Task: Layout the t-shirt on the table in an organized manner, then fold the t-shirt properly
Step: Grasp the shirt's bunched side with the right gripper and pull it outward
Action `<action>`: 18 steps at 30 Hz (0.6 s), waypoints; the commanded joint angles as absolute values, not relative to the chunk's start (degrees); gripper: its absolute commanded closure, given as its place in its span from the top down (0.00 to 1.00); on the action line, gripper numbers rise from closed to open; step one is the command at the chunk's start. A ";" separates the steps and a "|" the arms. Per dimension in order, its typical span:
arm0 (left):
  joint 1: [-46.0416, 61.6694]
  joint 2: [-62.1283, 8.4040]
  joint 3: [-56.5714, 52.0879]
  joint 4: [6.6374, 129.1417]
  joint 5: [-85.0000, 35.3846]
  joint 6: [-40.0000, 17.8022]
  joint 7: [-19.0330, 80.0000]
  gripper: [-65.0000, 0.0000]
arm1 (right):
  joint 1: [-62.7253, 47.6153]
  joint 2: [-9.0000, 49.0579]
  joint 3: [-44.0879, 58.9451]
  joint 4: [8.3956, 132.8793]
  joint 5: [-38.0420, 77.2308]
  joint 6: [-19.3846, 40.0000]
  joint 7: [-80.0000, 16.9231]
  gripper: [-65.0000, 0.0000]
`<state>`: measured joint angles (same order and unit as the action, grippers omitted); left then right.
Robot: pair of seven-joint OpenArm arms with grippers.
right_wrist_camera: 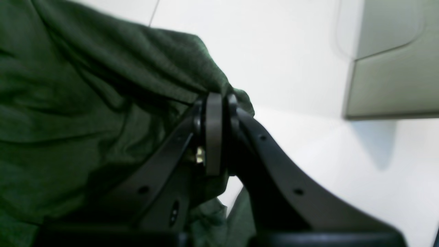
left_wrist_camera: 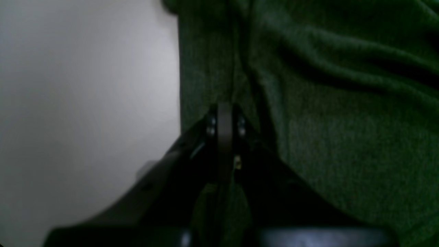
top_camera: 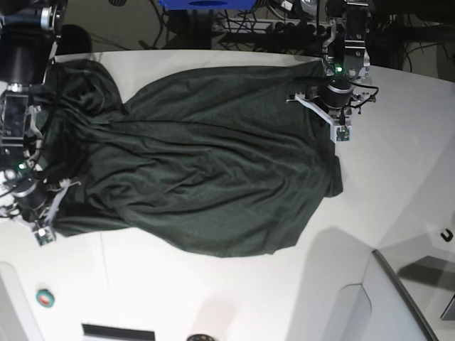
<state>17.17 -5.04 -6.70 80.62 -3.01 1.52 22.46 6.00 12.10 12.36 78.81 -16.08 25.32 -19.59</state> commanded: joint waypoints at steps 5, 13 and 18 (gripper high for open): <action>17.36 -5.14 -6.73 81.01 -2.68 1.71 24.13 0.00 | -3.82 8.48 11.91 96.13 -15.87 25.19 -22.11 0.00; 17.36 -5.14 -6.73 81.10 -2.68 1.71 24.13 0.00 | -22.64 4.97 3.38 108.62 -15.87 25.19 -27.91 0.00; 17.27 -5.23 -7.08 81.10 -2.68 1.71 24.13 0.00 | -23.43 3.47 0.84 103.69 -15.78 25.19 -35.38 0.03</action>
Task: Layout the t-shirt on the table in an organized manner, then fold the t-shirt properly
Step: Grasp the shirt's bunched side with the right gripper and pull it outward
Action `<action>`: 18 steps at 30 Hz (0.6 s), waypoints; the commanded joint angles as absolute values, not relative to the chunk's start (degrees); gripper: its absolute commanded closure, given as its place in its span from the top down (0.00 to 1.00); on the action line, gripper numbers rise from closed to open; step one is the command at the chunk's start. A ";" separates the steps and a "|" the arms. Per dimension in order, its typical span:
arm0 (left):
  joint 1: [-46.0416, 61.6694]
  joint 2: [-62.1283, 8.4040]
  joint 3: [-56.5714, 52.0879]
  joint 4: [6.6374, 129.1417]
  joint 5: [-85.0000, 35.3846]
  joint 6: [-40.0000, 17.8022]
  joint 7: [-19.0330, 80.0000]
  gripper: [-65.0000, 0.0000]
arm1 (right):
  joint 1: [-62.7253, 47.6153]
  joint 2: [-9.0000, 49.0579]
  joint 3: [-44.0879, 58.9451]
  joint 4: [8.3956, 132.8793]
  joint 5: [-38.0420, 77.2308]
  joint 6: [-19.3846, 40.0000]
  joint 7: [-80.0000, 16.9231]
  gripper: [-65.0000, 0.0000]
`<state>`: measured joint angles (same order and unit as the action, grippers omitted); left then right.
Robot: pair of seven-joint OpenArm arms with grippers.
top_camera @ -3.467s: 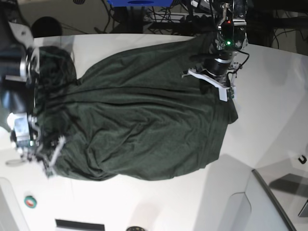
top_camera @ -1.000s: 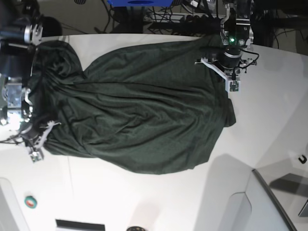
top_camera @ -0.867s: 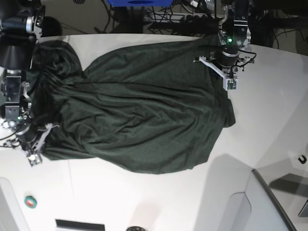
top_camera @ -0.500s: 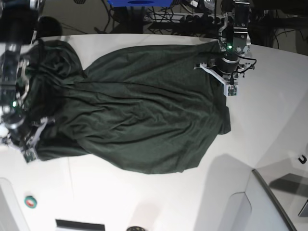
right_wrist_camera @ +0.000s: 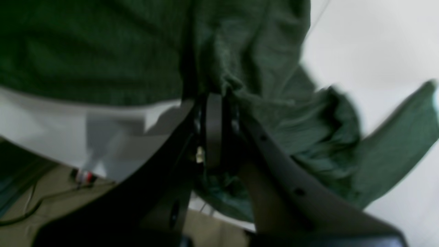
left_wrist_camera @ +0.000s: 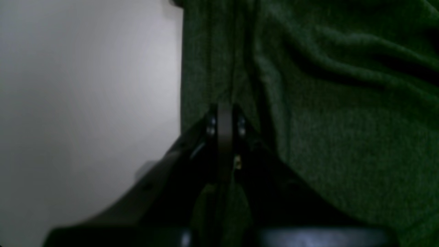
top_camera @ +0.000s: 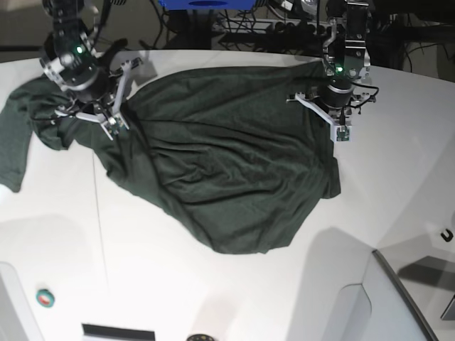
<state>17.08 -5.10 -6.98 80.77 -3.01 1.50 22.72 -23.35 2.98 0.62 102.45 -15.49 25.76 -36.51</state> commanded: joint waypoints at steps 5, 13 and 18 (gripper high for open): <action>17.10 -5.32 -7.16 81.19 -2.68 1.71 24.13 0.00 | -21.32 3.65 0.22 106.77 -15.78 25.19 -38.81 0.38; 17.45 -5.32 -7.16 81.19 -2.68 1.71 24.13 0.00 | -9.98 1.71 0.22 110.64 -14.29 25.19 -41.63 0.50; 17.45 -5.23 -7.16 81.19 -2.68 1.71 24.13 0.00 | 0.75 1.27 0.04 100.18 -9.27 25.19 -41.71 0.34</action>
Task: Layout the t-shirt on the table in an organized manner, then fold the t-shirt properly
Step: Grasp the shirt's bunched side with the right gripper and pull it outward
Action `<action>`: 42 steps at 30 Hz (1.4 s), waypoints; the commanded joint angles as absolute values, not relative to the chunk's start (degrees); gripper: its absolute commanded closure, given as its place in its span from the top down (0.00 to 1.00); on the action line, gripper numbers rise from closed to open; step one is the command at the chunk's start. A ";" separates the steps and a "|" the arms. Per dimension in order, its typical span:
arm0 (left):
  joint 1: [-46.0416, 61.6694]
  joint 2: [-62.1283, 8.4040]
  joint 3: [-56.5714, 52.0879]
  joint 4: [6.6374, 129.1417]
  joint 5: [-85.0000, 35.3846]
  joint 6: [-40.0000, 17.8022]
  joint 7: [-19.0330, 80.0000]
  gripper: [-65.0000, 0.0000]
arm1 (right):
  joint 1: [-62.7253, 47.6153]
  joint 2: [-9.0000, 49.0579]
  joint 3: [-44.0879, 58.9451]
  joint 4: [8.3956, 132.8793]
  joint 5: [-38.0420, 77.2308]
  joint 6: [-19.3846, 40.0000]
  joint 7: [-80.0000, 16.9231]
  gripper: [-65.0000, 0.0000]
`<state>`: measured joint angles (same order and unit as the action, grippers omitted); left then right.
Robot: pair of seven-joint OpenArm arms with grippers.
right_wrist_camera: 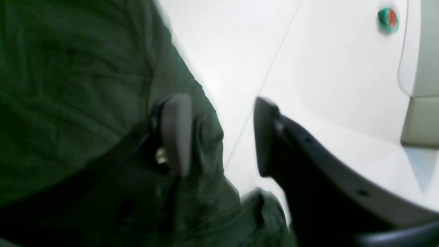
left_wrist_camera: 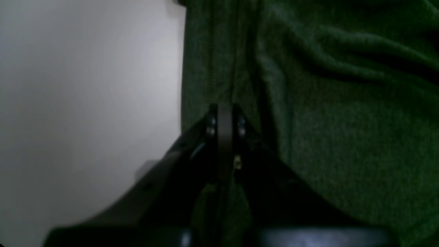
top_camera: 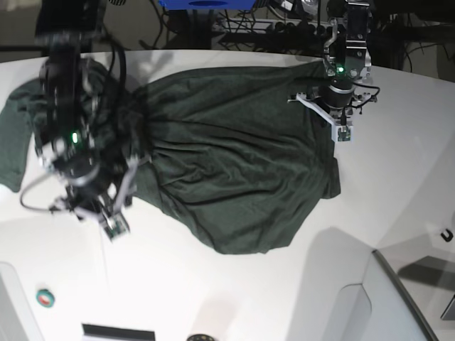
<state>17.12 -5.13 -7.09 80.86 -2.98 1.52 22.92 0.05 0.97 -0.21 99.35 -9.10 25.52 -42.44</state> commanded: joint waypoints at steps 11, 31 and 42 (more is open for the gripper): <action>18.07 -5.23 -7.25 81.10 -2.68 1.71 23.96 0.00 | 12.70 0.92 0.13 73.36 -6.46 25.19 -41.19 0.32; 18.33 -5.32 -7.25 81.01 -2.68 1.71 23.96 0.00 | 13.32 -0.57 0.22 66.42 -6.46 25.19 -40.13 0.32; 18.33 -5.49 -7.25 80.57 -2.68 1.71 24.04 0.00 | 12.97 -0.75 0.22 66.59 -6.46 25.10 -39.60 0.07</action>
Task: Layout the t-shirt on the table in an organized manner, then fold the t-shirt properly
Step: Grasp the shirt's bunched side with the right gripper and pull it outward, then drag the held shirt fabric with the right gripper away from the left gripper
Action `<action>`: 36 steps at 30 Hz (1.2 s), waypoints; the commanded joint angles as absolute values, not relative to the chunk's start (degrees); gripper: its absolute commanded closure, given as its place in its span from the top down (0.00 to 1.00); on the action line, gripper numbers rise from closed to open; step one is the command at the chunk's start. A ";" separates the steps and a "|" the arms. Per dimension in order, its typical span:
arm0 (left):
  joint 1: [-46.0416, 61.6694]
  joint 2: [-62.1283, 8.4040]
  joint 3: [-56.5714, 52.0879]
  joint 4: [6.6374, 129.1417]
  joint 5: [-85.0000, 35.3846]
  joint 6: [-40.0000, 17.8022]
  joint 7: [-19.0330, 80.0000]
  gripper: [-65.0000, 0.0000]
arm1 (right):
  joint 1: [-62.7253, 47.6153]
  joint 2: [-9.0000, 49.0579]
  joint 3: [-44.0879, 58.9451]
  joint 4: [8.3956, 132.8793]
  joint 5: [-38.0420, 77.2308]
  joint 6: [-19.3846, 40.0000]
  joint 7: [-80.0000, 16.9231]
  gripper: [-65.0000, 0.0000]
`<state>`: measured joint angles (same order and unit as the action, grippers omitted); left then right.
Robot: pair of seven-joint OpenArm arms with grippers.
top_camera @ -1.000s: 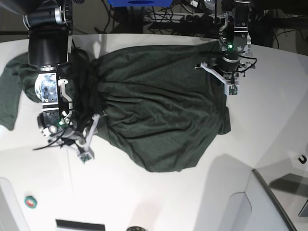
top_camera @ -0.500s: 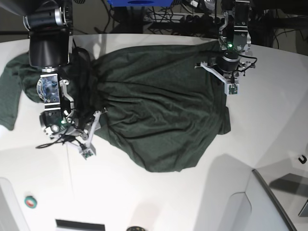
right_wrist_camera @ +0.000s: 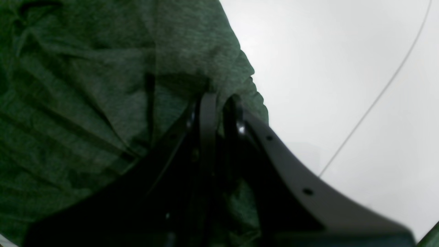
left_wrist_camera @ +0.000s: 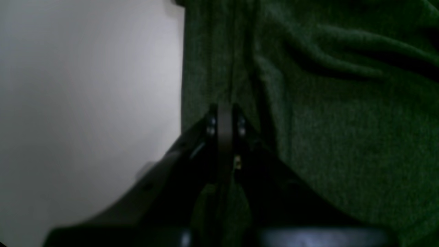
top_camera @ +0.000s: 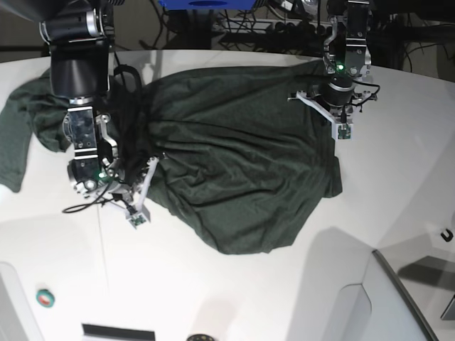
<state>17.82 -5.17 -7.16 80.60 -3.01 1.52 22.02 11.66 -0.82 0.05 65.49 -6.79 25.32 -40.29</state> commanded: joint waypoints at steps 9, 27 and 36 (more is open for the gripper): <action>18.33 -5.49 -7.25 80.57 -2.68 1.71 24.13 0.00 | 12.62 -0.66 -0.04 69.85 -6.64 25.01 -39.69 0.10; 19.21 -7.87 -7.34 79.78 -2.68 1.71 24.13 0.00 | 15.34 3.47 0.31 82.07 -6.81 24.84 -45.67 0.01; 19.21 -9.10 -7.34 76.88 -2.77 1.71 23.87 0.00 | 17.10 6.46 0.31 87.96 -6.81 24.84 -49.01 0.01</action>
